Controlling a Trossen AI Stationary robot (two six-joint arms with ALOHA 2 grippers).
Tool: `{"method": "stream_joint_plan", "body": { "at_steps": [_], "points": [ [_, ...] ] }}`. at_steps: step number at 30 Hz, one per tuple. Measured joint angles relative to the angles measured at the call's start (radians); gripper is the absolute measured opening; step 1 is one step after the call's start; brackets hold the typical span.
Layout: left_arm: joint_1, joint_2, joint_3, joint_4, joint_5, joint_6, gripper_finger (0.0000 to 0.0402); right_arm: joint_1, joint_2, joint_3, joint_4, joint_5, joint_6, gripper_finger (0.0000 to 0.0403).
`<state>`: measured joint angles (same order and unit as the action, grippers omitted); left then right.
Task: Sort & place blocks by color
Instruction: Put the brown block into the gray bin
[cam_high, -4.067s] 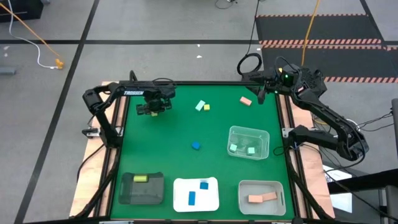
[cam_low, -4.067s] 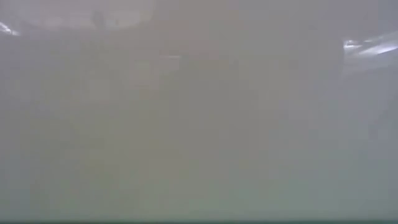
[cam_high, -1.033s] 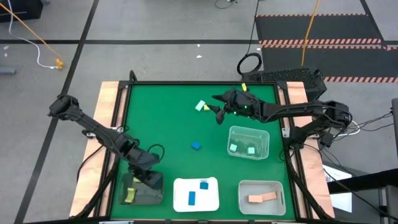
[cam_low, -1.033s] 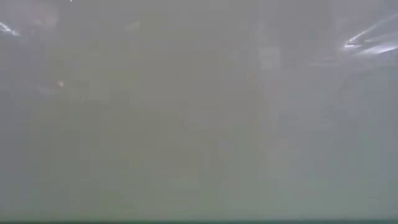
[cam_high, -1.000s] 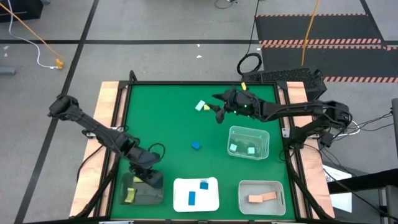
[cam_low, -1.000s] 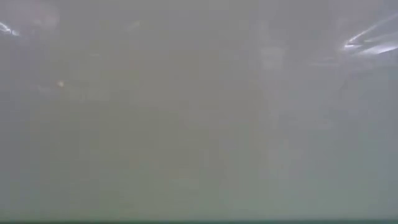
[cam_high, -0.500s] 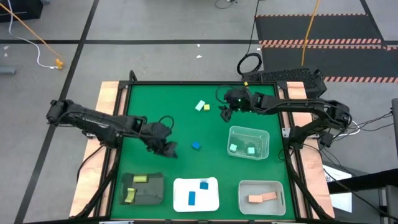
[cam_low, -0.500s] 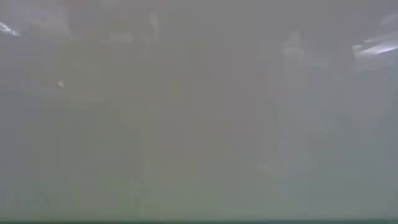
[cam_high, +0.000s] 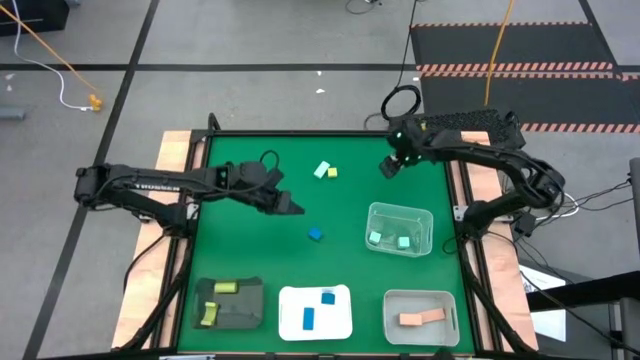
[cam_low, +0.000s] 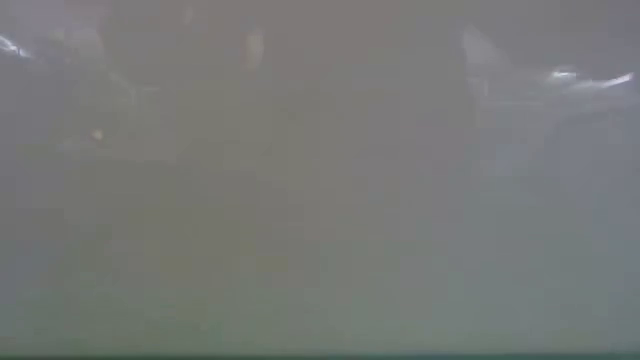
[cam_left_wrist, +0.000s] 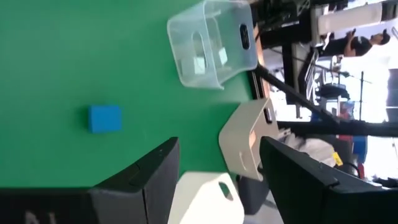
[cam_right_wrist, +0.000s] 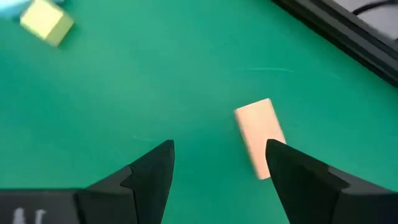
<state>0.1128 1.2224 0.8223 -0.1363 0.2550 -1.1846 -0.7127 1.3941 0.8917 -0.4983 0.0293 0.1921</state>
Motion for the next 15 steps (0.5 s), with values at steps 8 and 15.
{"method": "stream_joint_plan", "body": {
  "at_steps": [8, 15],
  "points": [
    [0.048, 0.000, 0.000, 0.012, -0.002, 0.028, 0.0223, -0.120, 0.069, 0.000, 0.010, -0.136, -0.031, 0.0244],
    [0.049, 0.000, 0.000, 0.015, -0.001, 0.027, 0.0223, -0.119, 0.181, 0.001, 0.012, -0.104, -0.099, 0.0244]
  ]
}}
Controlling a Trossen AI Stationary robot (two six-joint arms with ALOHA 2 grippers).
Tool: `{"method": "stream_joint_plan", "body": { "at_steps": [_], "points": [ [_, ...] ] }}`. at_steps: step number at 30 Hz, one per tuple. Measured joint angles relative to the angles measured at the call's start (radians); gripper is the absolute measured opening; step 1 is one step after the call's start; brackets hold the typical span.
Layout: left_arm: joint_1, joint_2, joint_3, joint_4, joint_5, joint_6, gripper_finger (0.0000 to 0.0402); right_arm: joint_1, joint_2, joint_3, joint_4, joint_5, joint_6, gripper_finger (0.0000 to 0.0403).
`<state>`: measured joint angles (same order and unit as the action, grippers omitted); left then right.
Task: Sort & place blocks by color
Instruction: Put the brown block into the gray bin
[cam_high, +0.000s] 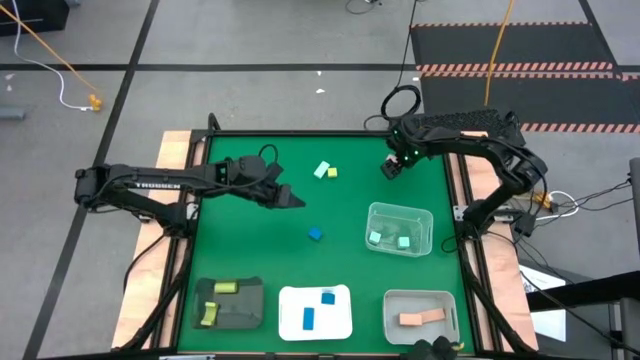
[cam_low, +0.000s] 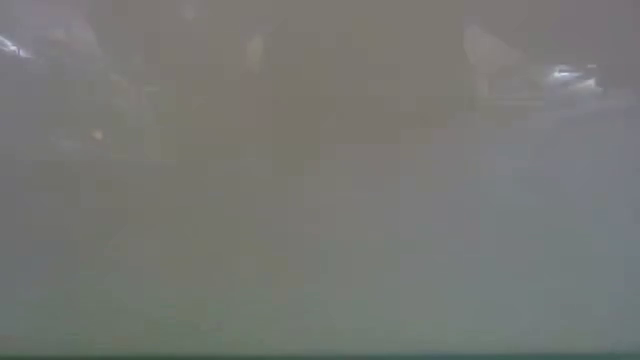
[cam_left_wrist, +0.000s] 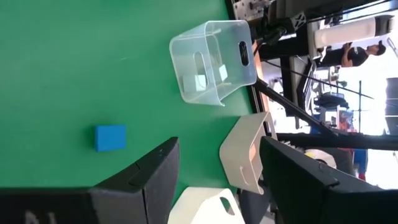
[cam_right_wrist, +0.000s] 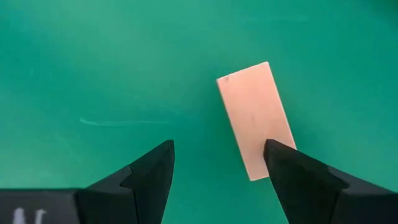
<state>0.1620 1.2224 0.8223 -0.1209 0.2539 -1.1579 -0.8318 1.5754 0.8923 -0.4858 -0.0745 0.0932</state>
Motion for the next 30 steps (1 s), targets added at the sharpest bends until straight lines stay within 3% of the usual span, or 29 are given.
{"method": "stream_joint_plan", "body": {
  "at_steps": [3, 13, 20, 30],
  "points": [
    [-0.002, 0.000, 0.000, 0.002, 0.000, -0.004, 0.0223, 0.000, 0.006, 0.002, -0.006, 0.047, -0.029, 0.0244],
    [-0.001, 0.000, 0.000, 0.001, -0.011, 0.002, 0.0223, -0.010, -0.058, -0.002, -0.025, 0.051, -0.035, 0.0244],
    [0.009, 0.000, 0.000, 0.001, -0.012, 0.004, 0.0223, -0.057, -0.023, -0.001, 0.060, 0.049, -0.027, 0.0244],
    [0.009, 0.000, 0.000, 0.000, -0.020, -0.008, 0.0223, -0.089, 0.057, 0.028, -0.019, 0.074, -0.076, 0.0244]
  ]
}}
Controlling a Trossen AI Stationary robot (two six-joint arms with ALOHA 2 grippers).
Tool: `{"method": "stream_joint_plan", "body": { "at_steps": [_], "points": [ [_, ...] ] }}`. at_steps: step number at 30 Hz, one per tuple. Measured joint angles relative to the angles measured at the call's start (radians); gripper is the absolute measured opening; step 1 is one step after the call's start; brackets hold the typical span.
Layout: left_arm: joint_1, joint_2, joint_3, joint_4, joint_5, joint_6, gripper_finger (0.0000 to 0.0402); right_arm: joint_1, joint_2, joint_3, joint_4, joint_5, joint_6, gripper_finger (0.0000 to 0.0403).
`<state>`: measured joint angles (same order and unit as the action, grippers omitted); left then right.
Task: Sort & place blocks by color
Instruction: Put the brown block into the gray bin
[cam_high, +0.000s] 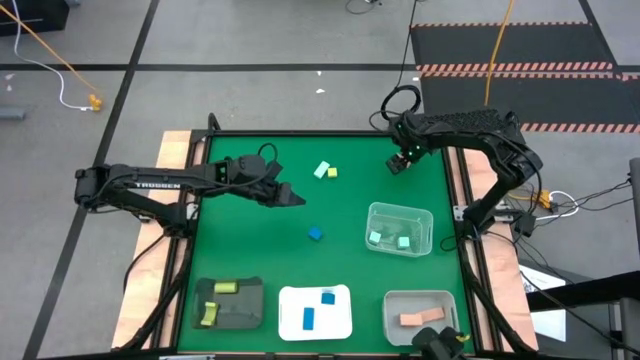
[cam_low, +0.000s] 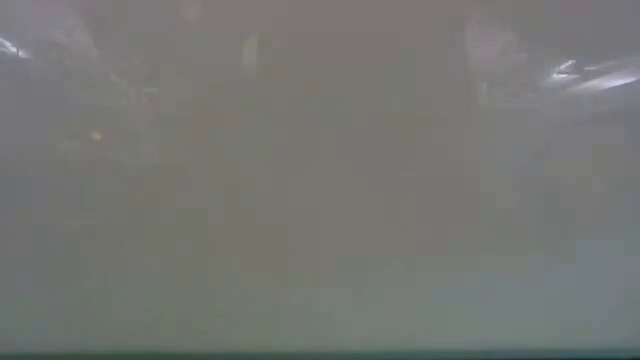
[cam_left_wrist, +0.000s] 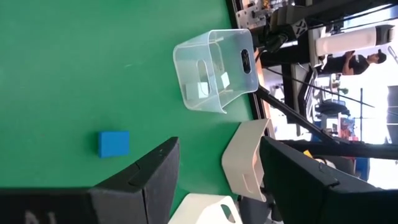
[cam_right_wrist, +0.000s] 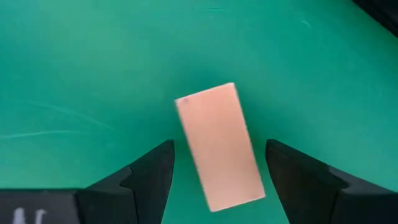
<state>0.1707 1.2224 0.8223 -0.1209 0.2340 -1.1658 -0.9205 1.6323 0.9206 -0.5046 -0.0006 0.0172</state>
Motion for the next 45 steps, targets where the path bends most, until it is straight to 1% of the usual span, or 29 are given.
{"method": "stream_joint_plan", "body": {
  "at_steps": [4, 7, 10, 17, 19, 21, 24, 27, 32, 38, 41, 45],
  "points": [
    [0.000, 0.000, 0.000, -0.001, 0.000, -0.003, 0.0223, 0.004, 0.009, 0.025, -0.035, 0.000, -0.034, 0.0243],
    [0.000, 0.000, 0.000, -0.001, -0.007, -0.003, 0.0223, 0.005, 0.009, 0.031, -0.038, -0.002, -0.056, 0.0230],
    [0.000, 0.000, 0.000, -0.001, -0.009, -0.003, 0.0223, 0.005, 0.009, 0.032, -0.038, -0.003, -0.063, 0.0200],
    [0.000, 0.000, 0.000, -0.002, -0.015, -0.002, 0.0223, 0.005, 0.007, 0.033, -0.038, -0.003, -0.090, 0.0102],
    [0.000, 0.000, 0.000, -0.002, -0.015, -0.002, 0.0223, 0.005, 0.002, 0.037, -0.033, -0.002, -0.092, 0.0084],
    [-0.002, 0.000, 0.000, -0.002, -0.015, -0.002, 0.0223, 0.005, 0.005, 0.035, -0.031, -0.004, -0.096, 0.0078],
    [-0.004, 0.000, 0.000, -0.003, -0.015, -0.002, 0.0223, 0.006, 0.005, 0.035, -0.036, -0.004, -0.119, 0.0084],
    [-0.008, 0.000, 0.000, -0.002, -0.016, -0.002, 0.0223, 0.006, 0.006, 0.034, -0.045, -0.005, -0.148, 0.0102],
    [-0.009, 0.000, 0.000, -0.002, -0.017, 0.001, 0.0223, 0.006, 0.006, 0.034, -0.039, -0.005, -0.184, 0.0147],
    [-0.009, 0.000, 0.000, -0.002, -0.018, -0.015, 0.0223, 0.006, -0.013, 0.030, -0.032, -0.002, -0.186, 0.0201],
    [-0.009, 0.000, 0.000, -0.002, -0.018, -0.017, 0.0223, 0.006, -0.048, 0.028, -0.024, -0.001, -0.187, 0.0214],
    [-0.009, 0.000, 0.000, -0.002, -0.017, -0.017, 0.0223, 0.001, -0.067, 0.030, -0.012, -0.001, -0.187, 0.0214]
  ]
}}
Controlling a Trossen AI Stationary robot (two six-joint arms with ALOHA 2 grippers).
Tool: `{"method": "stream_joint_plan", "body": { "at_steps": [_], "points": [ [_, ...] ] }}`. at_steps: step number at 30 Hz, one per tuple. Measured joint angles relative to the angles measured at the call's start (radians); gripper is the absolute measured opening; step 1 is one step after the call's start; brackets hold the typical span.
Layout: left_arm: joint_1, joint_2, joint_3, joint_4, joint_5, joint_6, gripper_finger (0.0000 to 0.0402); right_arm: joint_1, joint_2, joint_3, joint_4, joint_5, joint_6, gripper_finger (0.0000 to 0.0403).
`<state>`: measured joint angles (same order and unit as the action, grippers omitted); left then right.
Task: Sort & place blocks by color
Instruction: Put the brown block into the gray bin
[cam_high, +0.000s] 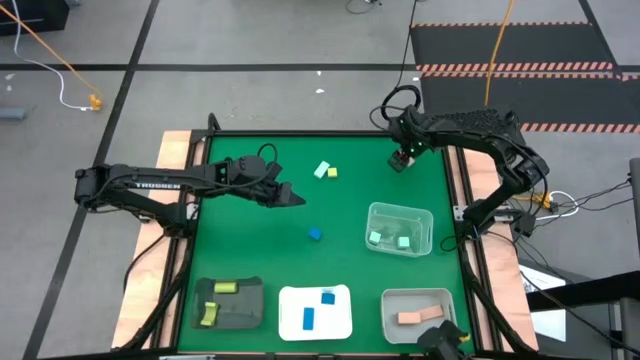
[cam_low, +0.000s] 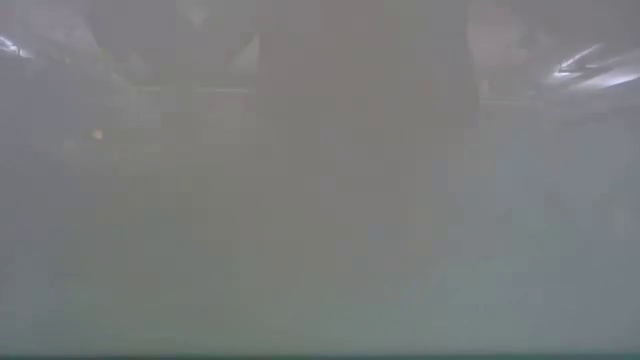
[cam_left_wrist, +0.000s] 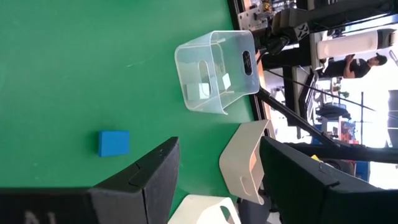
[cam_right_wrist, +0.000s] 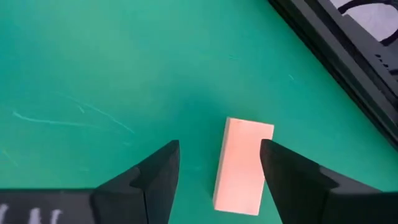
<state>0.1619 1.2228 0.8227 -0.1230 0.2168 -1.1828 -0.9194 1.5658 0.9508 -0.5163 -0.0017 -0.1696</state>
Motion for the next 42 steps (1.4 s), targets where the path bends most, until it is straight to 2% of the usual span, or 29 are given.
{"method": "stream_joint_plan", "body": {
  "at_steps": [10, 16, 21, 24, 28, 31, 35, 39, 42],
  "points": [
    [0.000, 0.000, 0.000, 0.001, 0.000, 0.000, 0.0223, -0.065, 0.052, 0.000, 0.028, 0.000, 0.121, 0.0206],
    [0.000, 0.000, 0.000, 0.001, 0.000, -0.004, 0.0223, -0.075, 0.116, 0.003, 0.013, 0.004, 0.122, 0.0206],
    [0.000, 0.000, 0.000, 0.001, 0.000, -0.006, 0.0223, -0.051, 0.118, 0.005, 0.007, 0.046, 0.070, 0.0199],
    [0.000, 0.000, 0.000, 0.001, 0.000, -0.006, 0.0223, -0.051, 0.115, 0.004, -0.001, 0.031, 0.053, 0.0176],
    [0.000, 0.000, 0.000, 0.001, 0.000, -0.007, 0.0223, -0.048, 0.114, 0.004, -0.014, 0.029, 0.048, 0.0115],
    [0.000, 0.000, 0.000, 0.001, 0.000, -0.008, 0.0223, -0.048, 0.109, 0.003, -0.024, 0.027, 0.045, 0.0110],
    [0.000, 0.000, 0.000, 0.001, 0.000, -0.006, 0.0223, -0.047, 0.056, -0.002, -0.084, 0.027, 0.051, 0.0110],
    [0.000, 0.000, 0.000, -0.005, 0.000, -0.005, 0.0223, -0.047, -0.054, 0.001, -0.103, 0.016, 0.076, 0.0110],
    [0.000, 0.005, 0.000, -0.005, -0.014, 0.000, 0.0223, -0.046, -0.148, 0.000, -0.131, -0.083, 0.120, 0.0110]
  ]
}}
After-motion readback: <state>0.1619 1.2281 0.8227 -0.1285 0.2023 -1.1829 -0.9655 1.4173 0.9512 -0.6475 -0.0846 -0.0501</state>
